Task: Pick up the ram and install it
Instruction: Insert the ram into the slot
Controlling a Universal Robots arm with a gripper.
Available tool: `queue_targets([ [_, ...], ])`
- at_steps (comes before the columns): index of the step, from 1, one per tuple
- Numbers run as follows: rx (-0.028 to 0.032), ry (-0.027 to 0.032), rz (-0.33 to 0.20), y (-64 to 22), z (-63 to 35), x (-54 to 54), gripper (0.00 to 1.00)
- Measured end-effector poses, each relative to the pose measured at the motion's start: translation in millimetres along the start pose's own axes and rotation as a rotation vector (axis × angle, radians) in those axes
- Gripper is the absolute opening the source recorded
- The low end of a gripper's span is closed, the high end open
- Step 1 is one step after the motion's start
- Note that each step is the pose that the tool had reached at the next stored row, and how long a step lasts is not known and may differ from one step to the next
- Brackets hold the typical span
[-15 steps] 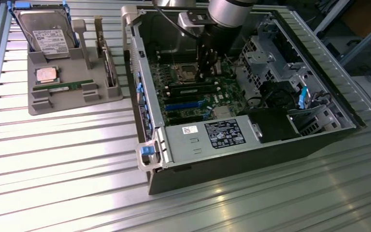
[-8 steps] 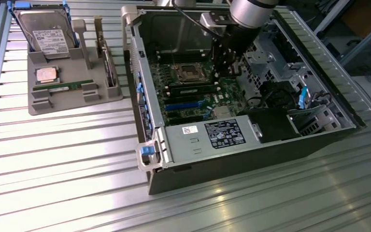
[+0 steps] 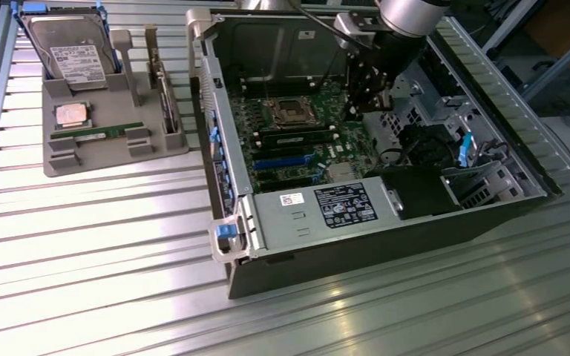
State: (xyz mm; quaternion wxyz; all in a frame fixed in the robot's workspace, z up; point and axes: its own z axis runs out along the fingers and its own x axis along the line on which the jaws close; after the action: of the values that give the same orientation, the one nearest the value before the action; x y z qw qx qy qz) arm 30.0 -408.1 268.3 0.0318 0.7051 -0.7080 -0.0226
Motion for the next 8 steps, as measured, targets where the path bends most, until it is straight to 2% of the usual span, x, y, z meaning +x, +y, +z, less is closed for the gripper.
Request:
queue_targets([
  [4, 0.0, 0.0, 0.0, -0.6, -10.7, 0.1, 0.1],
  [5, -0.0001, -0.0003, 0.0, -4.0, -15.0, 0.2, 0.1],
  [8, -0.0004, -0.0001, 0.0, -21.3, -18.9, 0.1, 0.1],
])
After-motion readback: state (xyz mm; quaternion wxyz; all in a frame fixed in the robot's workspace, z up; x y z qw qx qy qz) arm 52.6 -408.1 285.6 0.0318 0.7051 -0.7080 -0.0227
